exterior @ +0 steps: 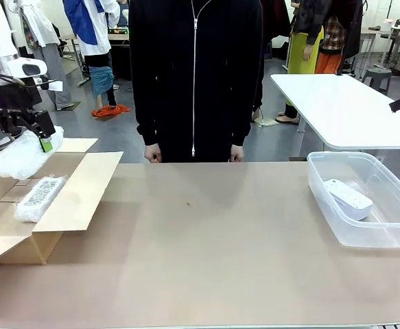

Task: Separate and place wrapped and unwrapped clocks.
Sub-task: If the picked Digital clock is wrapped, place it in the Package Box ; if not, place it in the Organizing box.

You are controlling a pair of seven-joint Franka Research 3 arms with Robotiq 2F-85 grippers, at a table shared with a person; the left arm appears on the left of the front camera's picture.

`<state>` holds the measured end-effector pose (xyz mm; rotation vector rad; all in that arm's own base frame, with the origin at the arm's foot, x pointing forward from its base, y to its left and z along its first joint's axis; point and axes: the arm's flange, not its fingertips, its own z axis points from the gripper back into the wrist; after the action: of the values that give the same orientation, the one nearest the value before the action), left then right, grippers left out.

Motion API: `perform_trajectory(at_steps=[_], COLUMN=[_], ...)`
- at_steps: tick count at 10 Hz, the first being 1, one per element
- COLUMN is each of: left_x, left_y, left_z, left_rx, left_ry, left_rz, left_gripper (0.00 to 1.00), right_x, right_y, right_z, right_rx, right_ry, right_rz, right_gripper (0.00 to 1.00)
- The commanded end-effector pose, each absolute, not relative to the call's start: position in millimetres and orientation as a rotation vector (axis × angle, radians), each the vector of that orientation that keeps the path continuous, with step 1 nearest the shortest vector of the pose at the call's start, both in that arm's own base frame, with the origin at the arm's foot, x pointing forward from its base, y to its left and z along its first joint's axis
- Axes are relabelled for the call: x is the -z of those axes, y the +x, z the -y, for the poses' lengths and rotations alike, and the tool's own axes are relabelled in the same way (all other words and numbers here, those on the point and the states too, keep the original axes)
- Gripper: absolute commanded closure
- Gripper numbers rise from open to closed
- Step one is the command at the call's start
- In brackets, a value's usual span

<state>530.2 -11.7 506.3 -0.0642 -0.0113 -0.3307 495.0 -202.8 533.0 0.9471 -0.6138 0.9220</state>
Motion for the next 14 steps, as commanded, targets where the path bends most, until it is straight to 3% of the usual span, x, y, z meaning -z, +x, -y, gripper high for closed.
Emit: perform_trajectory(at_steps=[1,10,11,14], left_x=[-485.0,-399.4,-399.9,-403.7], left_y=[549.7,581.2,581.1,582.3], left_z=[-2.8,-33.4,-33.6,-28.9], left_rx=[0.312,0.220,0.218,0.228], left_ry=[-0.029,-0.066,-0.067,-0.075], left_rz=[0.016,-0.030,-0.038,-0.060], left_gripper=[0.19,0.19,0.00,0.00], right_x=[-533.2,-533.2,-533.2,-533.2], right_y=[495.5,495.5,495.5,495.5], right_z=[201.5,201.5,201.5,201.5], right_rx=[-0.924,-0.924,-0.924,-0.924], right_ry=[0.956,0.956,0.956,0.956], right_rz=[0.613,0.613,0.613,0.613], right_gripper=[0.00,0.00,0.00,0.00])
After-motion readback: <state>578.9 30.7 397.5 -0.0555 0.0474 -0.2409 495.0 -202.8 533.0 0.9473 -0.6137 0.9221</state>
